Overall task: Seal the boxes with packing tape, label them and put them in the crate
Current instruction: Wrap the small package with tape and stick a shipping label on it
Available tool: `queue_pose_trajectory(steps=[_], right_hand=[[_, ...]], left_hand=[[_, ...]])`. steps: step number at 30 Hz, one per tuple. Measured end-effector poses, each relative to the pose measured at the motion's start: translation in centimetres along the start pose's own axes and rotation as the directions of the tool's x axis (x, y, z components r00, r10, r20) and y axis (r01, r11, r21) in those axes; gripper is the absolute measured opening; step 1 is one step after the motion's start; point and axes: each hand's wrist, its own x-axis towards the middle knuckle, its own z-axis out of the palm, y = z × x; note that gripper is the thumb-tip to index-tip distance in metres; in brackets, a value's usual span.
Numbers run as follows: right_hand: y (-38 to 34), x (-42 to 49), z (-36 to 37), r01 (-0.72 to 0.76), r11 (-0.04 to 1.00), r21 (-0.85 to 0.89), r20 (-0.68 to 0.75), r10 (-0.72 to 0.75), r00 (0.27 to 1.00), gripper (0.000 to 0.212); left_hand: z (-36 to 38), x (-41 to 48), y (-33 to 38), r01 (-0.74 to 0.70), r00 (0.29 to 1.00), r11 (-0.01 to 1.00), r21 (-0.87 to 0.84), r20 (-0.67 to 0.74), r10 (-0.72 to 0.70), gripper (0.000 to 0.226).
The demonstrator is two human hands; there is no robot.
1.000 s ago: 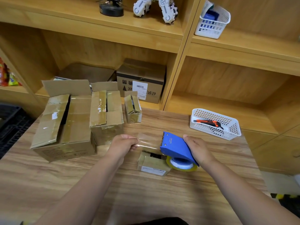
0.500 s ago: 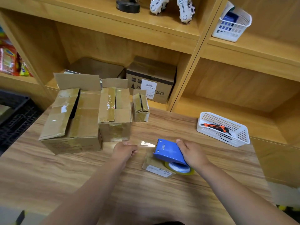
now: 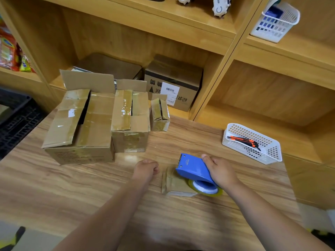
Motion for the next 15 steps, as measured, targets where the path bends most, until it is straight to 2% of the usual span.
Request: queue_pose_trajectory(steps=[3, 6, 11, 13, 15], right_hand=[[0.5, 0.1, 0.3, -0.030, 0.996, 0.081, -0.016, 0.032, 0.999, 0.056], [1.1, 0.0, 0.4, -0.046, 0.987, 0.155, -0.039, 0.053, 0.998, 0.054], [1.6, 0.1, 0.4, -0.100, 0.968, 0.232, 0.005, 0.101, 0.995, 0.055], [1.5, 0.3, -0.1, -0.092, 0.968, 0.235, 0.047, 0.083, 0.995, 0.057], [1.5, 0.3, -1.0, -0.059, 0.980, 0.192, 0.073, 0.046, 0.996, 0.056]], left_hand=[[0.8, -0.8, -0.3, 0.122, 0.992, 0.975, -0.188, 0.039, -0.117, 0.013], [1.4, -1.3, -0.7, 0.164, 0.985, 0.931, -0.326, 0.097, -0.139, 0.016], [1.7, -1.1, -1.9, 0.134, 0.988, 0.944, -0.303, 0.117, -0.103, 0.014], [1.8, -0.9, -2.2, 0.100, 0.992, 0.950, -0.297, 0.106, -0.071, 0.017], [2.1, -1.3, -2.0, 0.071, 0.994, 0.954, -0.292, 0.105, -0.042, 0.011]])
